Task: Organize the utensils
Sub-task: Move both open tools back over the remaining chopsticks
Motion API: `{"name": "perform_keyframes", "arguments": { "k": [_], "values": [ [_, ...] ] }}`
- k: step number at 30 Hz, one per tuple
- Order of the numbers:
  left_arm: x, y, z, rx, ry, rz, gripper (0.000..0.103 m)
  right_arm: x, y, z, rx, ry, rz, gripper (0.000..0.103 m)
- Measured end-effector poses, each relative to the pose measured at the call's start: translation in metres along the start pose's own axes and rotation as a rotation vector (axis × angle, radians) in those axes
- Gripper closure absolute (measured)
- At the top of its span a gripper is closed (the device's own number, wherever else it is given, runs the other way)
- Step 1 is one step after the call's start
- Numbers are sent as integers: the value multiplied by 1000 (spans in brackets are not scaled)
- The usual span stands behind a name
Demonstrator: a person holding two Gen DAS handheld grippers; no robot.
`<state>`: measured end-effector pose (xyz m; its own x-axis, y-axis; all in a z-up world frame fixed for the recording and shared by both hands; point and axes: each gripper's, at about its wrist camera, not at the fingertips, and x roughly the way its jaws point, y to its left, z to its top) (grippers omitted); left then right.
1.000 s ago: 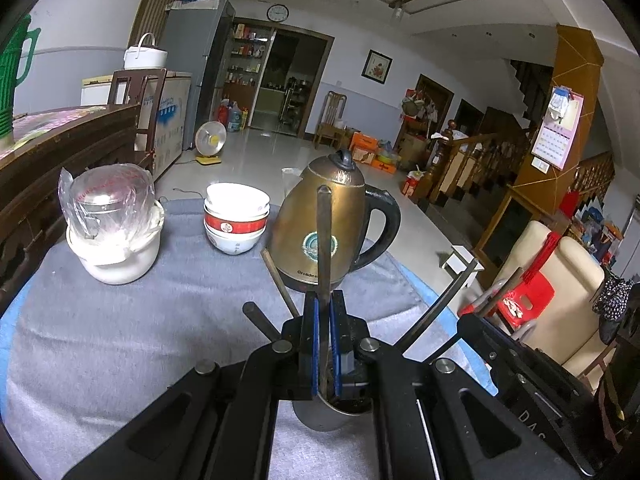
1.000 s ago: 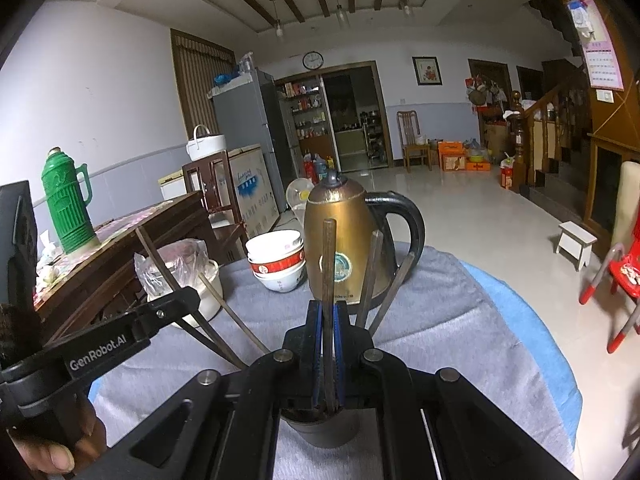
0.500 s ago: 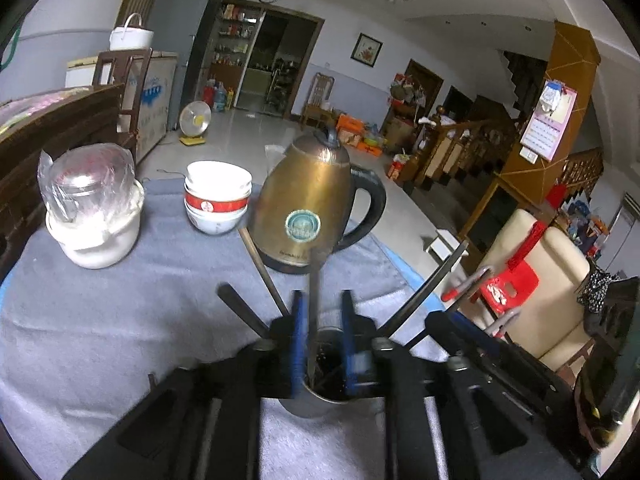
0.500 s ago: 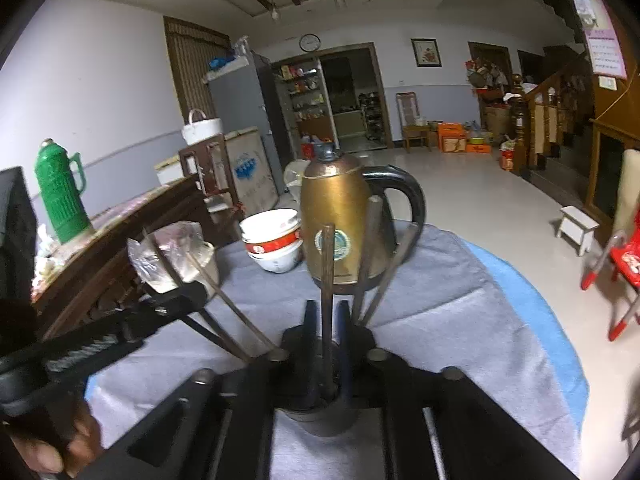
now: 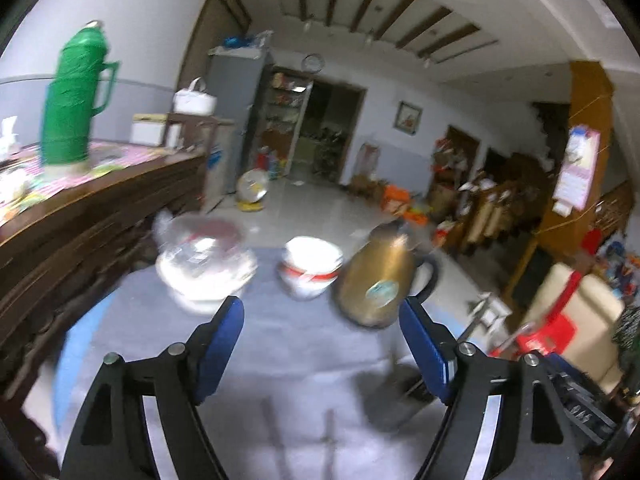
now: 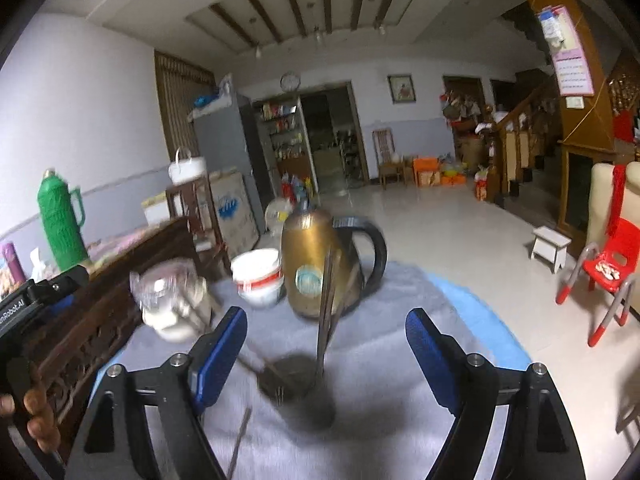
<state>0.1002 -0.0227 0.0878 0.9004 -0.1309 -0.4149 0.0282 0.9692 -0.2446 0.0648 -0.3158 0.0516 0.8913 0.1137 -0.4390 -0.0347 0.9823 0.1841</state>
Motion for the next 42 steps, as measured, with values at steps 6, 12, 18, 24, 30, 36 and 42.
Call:
{"name": "perform_keyframes", "arguments": {
  "k": [6, 12, 18, 24, 30, 36, 42],
  "values": [
    [25, 53, -76, -48, 218, 131, 23, 49, 7, -81, 1, 340, 31, 19],
    [33, 80, -137, -98, 375, 182, 23, 78, 17, -132, 55, 549, 108, 20],
    [26, 85, -168, -101, 449, 223, 23, 107, 54, -125, 86, 614, 206, 53],
    [29, 85, -168, -121, 469, 221, 23, 138, 98, -133, 51, 677, 226, 64],
    [40, 76, -154, -107, 461, 207, 23, 145, 105, -143, -25, 731, 199, 95],
    [74, 36, -144, -47, 497, 135, 23, 131, 68, -145, -8, 730, 164, 96],
    [121, 9, -161, 37, 656, 120, 93, 125, 47, -146, 47, 724, 186, 95]
  ]
}}
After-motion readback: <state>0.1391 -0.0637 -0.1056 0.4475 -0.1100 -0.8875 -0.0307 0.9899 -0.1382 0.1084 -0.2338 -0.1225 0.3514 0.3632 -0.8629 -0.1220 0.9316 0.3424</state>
